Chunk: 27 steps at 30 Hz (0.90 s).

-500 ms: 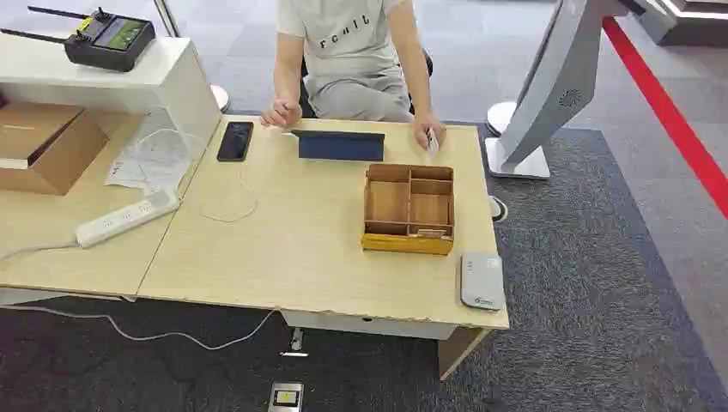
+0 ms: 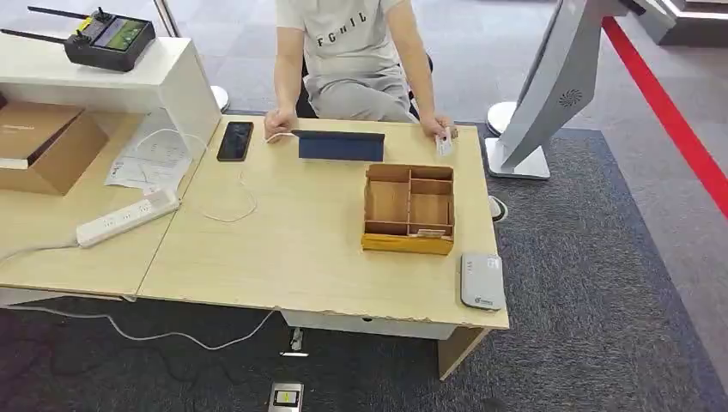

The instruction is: Pass the card to the sensor for recognition and then transmit it.

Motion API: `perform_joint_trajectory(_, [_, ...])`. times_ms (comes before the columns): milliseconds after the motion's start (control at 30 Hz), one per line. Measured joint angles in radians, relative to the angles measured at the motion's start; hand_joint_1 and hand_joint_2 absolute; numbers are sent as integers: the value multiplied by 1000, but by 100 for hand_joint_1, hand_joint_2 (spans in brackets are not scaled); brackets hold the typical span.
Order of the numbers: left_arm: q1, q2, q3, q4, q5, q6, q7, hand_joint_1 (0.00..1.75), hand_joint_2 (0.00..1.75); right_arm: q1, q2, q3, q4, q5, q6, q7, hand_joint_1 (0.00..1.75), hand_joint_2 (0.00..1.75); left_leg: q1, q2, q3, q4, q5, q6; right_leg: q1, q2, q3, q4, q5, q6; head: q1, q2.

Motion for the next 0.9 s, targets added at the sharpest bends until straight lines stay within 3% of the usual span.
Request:
perform_joint_trajectory(300, [0, 0, 0, 2, 0, 0, 0, 0, 0, 0, -1, 10, 0, 6, -1, 2, 0, 175, 0, 0, 0, 0, 0, 0, 0, 0, 0, 0, 0, 0, 0, 0])
perform_joint_trajectory(400, [0, 0, 0, 5, 0, -1, 2, 0, 0, 0, -17, 16, 0, 4, -34, -2, 0, 175, 0, 0, 0, 0, 0, 0, 0, 0, 0, 0, 0, 0, 0, 0])
perform_joint_trajectory(533, [0, 1, 2, 7, 0, -1, -2, 0, 0, -1, -112, 13, -5, -53, -107, -138, 0, 175, -3, 0, -1, 0, 0, 1, -4, 0, 0, 0, 1, 1, 0, 0])
perform_joint_trajectory(600, [1, 3, 11, 10, 0, -1, -1, 0, 0, -10, -200, 2, -30, -72, -114, -196, 0, 175, -6, 0, -2, 0, 0, 1, -6, 0, 0, 0, 1, 2, 2, 0])
perform_joint_trajectory(633, [0, 3, 17, 12, 0, -2, -1, 0, 0, -21, -245, -6, -49, -70, -114, -194, 0, 175, -7, 1, -2, 0, 0, 2, -7, 1, 0, 0, 2, 3, -1, 0])
perform_joint_trajectory(700, [-2, 7, 19, 14, 0, -7, 1, 0, 0, -37, -310, -12, -91, -56, -110, -165, 0, 175, -7, 2, 0, 0, 0, 2, -7, 2, 0, -1, 2, 3, 0, 0])
perform_joint_trajectory(900, [-2, 21, 22, 14, -1, -32, 9, 0, 0, -22, -468, -13, -349, 27, -141, 75, 0, 175, -8, 2, 0, 0, 2, 5, -8, 1, 0, -1, 3, 5, 0, 0])
